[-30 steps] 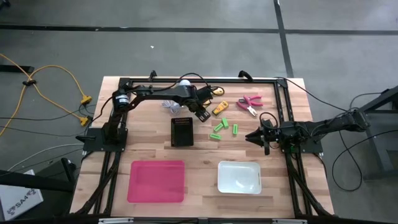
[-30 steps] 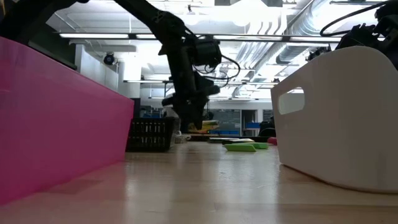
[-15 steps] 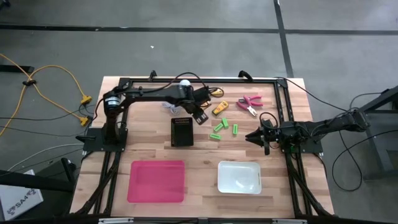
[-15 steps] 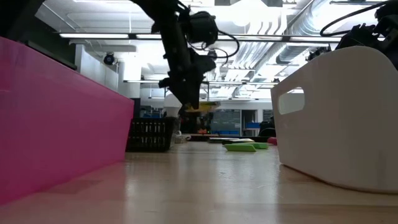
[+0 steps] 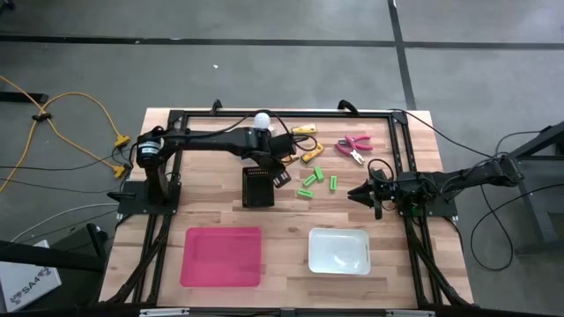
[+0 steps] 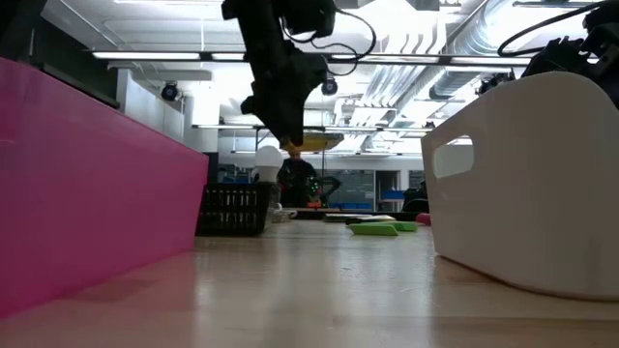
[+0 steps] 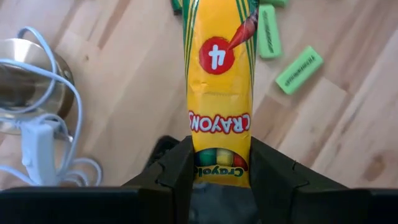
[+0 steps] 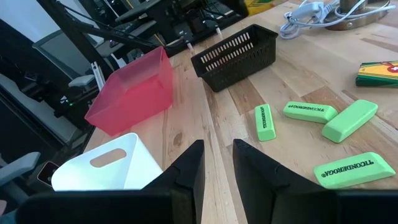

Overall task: Pick & Place School Supplies
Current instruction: Put the yellow crayon box into the pink bin

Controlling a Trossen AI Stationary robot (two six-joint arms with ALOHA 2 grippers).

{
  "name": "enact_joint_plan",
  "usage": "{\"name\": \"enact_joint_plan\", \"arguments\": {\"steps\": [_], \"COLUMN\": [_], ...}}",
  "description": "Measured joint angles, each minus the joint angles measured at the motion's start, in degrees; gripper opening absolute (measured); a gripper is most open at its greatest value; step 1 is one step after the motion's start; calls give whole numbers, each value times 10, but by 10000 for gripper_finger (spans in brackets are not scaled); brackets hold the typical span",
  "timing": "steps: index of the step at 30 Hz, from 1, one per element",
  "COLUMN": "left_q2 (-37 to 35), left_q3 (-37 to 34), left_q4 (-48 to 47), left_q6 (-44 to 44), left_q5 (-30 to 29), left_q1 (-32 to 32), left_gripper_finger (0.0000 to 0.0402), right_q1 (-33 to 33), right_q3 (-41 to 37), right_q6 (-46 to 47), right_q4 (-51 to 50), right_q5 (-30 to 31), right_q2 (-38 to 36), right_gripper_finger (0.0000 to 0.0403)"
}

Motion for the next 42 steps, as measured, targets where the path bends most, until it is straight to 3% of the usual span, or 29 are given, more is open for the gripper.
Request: {"name": "enact_joint_plan", "arguments": {"steps": [15,25,42], "left_q2": [-45,-80,-78], "left_q3": [0,0,0], "left_q4": [-63,-137,-214], "left_q6": [-46,-151,-377], "left_q5": [-24,-104,-150], "left_q1": [-78,-191,-374], "left_gripper_finger": [128,128,128], "right_q1": [0,0,0], "right_q3": [0,0,0], "right_q6": [0,0,0], "right_q4": [1,3,4], "right_q5": [0,0,0], "right_q2": [0,0,0], "right_gripper_finger": [72,72,72]}}
